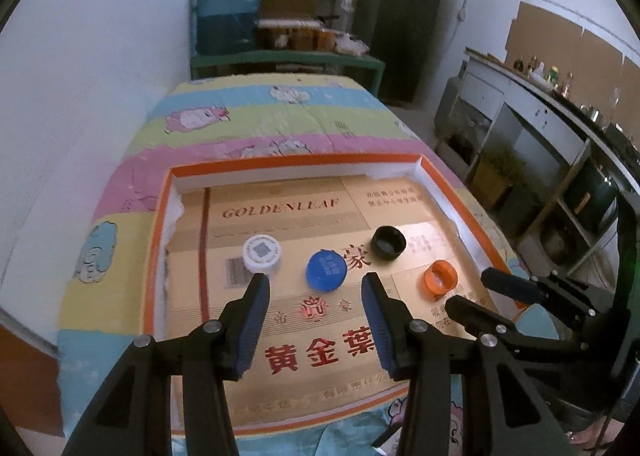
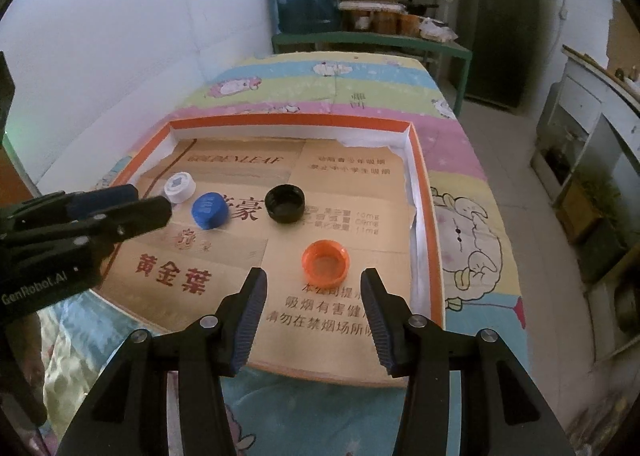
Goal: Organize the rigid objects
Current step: 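Lift both open tools away from the caps in the tray, then move both open tools out of the tray toward the caps on the bedspread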
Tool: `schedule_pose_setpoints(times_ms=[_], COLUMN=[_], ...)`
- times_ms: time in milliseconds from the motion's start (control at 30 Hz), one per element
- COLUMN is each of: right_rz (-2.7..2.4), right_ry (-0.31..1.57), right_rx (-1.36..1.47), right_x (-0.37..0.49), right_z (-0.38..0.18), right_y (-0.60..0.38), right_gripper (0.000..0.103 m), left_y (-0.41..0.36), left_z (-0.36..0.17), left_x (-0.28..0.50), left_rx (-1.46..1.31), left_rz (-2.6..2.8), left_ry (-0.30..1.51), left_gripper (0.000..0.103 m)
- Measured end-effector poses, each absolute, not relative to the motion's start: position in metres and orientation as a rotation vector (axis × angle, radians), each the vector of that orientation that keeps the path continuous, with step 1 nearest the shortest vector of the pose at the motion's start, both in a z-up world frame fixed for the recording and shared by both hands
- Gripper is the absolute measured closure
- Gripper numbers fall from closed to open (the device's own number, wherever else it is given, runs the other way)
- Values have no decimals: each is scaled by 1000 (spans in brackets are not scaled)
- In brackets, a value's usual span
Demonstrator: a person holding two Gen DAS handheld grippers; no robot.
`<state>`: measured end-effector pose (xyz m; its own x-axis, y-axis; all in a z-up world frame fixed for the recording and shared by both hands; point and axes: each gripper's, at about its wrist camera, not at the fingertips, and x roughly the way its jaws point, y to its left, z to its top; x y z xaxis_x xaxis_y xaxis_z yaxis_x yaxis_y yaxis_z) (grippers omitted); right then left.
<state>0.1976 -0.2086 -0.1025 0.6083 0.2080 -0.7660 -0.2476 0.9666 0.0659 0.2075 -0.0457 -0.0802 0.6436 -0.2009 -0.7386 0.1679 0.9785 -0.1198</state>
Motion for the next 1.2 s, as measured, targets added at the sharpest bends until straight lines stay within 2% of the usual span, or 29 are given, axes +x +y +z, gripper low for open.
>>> schedule_pose_setpoints(times_ms=[1200], right_rz=[270], right_ry=[815], right_rx=[-82], right_x=[100], right_z=[-65], right_y=[-191], right_gripper=[53], left_y=[-18], left_z=[-51], left_x=[114], left_rx=[-55], left_rz=[-175], left_ry=[788], left_gripper=[55])
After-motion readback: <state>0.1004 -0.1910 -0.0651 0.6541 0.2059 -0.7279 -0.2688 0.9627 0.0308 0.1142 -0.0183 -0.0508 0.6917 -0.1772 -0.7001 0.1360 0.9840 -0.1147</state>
